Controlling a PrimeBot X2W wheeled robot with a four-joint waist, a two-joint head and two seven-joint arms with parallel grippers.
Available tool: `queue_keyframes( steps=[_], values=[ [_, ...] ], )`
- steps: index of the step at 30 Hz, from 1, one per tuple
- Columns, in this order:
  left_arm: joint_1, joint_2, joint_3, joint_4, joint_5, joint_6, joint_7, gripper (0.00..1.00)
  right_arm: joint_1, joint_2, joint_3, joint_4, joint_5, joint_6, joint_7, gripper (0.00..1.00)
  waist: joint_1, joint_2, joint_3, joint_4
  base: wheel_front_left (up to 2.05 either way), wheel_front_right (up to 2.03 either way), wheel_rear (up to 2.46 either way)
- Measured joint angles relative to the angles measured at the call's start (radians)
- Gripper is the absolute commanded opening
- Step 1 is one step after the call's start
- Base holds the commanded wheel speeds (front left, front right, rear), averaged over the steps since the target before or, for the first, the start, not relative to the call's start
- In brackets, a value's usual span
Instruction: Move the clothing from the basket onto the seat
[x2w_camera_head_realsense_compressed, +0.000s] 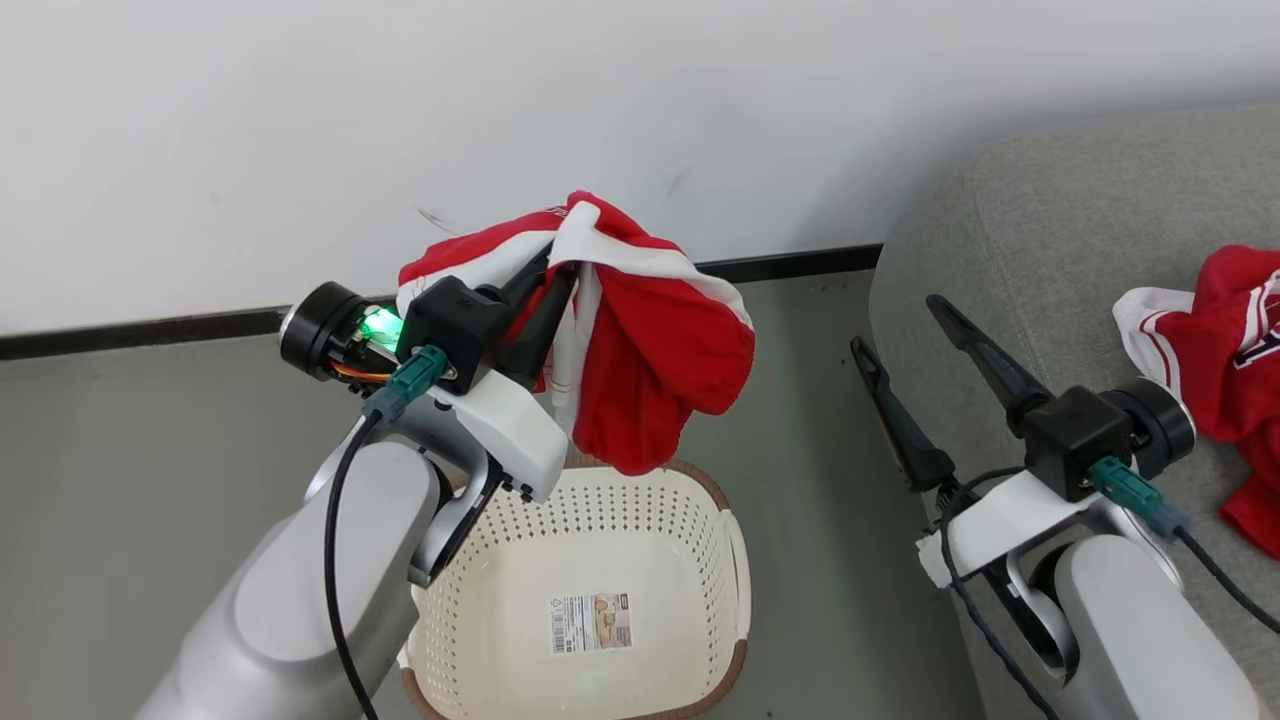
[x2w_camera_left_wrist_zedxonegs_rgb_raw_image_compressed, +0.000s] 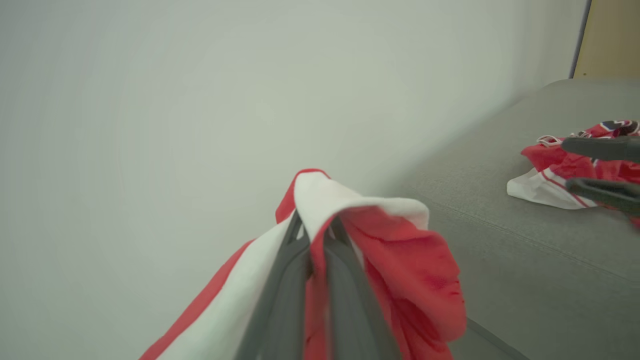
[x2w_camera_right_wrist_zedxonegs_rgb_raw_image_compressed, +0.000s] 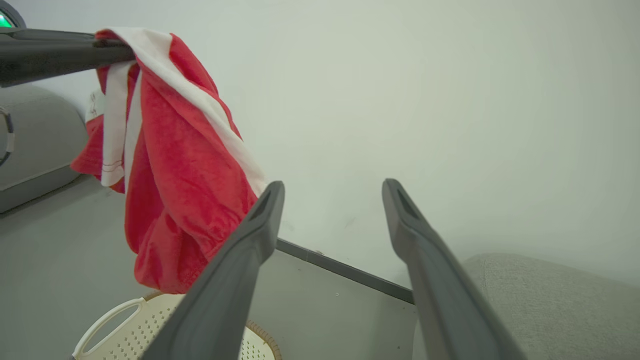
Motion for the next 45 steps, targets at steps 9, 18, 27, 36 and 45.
queue_keyframes(
  steps=[9,18,27,36,45],
  values=[
    [0.003,-0.028,-0.030,-0.035,-0.021,-0.017,0.053,0.00,0.014,-0.047,0.116,0.035,0.002,0.000,0.000,1.00,0.0000,0.0000,-0.081,0.003,0.00,0.00,0.00],
    [0.031,-0.040,-0.050,-0.059,-0.034,-0.018,0.088,0.00,0.013,-0.074,0.210,0.059,0.011,0.000,0.000,1.00,0.0000,0.0000,-0.131,0.007,0.00,0.00,0.00],
    [0.044,-0.052,-0.066,-0.098,-0.042,-0.018,0.106,0.00,-0.033,-0.117,0.268,0.068,0.060,0.000,0.000,1.00,0.0000,0.0000,-0.170,0.018,0.00,0.00,0.00],
    [0.064,-0.057,-0.091,-0.137,-0.042,-0.018,0.123,0.00,-0.095,-0.183,0.405,0.109,0.136,0.000,0.000,1.00,0.0001,0.0000,-0.187,0.039,0.00,0.00,0.00],
    [0.069,-0.060,-0.106,-0.170,-0.043,-0.018,0.141,0.00,-0.182,-0.191,0.558,0.132,0.226,0.000,0.000,1.00,0.0000,0.0000,-0.185,0.059,0.00,0.00,0.00]
  ],
)
